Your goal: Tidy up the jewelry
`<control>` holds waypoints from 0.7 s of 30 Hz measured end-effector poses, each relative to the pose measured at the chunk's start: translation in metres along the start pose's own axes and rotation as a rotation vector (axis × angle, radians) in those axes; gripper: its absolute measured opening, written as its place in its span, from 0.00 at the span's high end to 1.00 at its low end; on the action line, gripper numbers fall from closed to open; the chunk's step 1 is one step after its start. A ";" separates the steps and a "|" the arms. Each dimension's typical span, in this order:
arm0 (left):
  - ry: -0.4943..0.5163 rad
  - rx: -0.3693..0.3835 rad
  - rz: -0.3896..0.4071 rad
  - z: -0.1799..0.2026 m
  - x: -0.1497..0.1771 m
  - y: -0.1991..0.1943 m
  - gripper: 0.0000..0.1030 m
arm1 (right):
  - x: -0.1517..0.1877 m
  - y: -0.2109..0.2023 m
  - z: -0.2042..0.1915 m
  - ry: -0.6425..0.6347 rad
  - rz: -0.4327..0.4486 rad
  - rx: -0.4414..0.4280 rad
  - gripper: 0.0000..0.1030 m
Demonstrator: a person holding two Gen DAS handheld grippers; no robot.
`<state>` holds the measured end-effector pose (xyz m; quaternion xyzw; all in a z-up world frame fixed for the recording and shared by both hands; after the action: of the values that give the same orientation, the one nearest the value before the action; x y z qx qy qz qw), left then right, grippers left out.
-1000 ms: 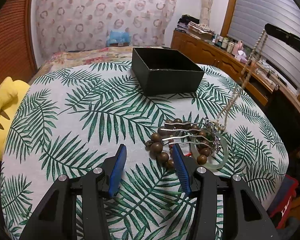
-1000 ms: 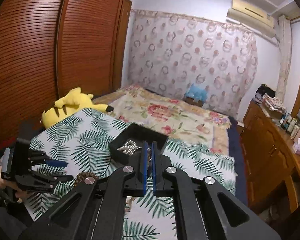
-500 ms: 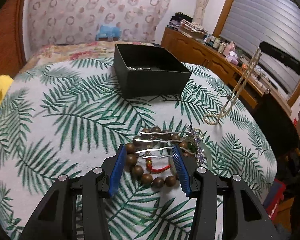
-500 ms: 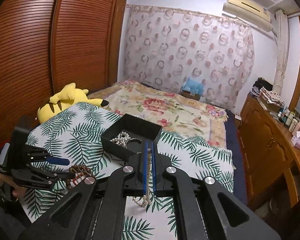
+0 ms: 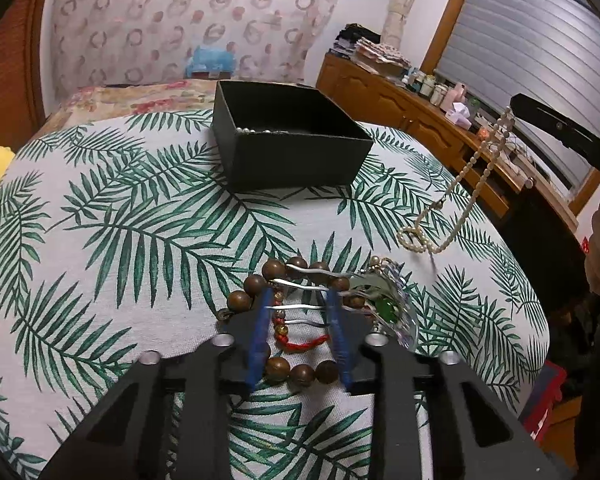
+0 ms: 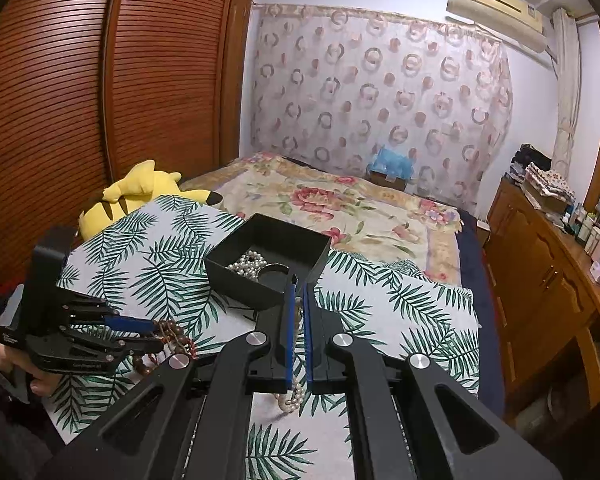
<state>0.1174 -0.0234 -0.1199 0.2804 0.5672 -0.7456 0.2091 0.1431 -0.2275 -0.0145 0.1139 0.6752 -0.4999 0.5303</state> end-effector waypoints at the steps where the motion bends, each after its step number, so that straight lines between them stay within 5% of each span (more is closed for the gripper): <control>1: -0.001 -0.001 0.005 0.000 -0.001 -0.001 0.83 | 0.000 0.001 -0.001 0.000 -0.001 0.000 0.95; 9: -0.007 0.044 0.063 0.006 -0.009 -0.017 0.96 | 0.002 0.002 0.001 0.006 -0.002 0.003 0.95; 21: 0.058 0.136 0.109 0.048 -0.022 -0.043 0.98 | 0.002 0.001 0.003 0.007 -0.002 0.003 0.95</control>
<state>0.0981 -0.0576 -0.0645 0.3460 0.5050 -0.7613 0.2134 0.1444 -0.2303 -0.0167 0.1155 0.6764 -0.5009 0.5274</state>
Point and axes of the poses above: each gripper's, at about its wrist camera, not at the fingertips, and y roughly the way its jaws point, z to its right, x to its underside, the point moved 4 cm from there along y, roughly the way its jaws point, and after that the axes turned 5 degrees about -x, right-handed, at the moved point
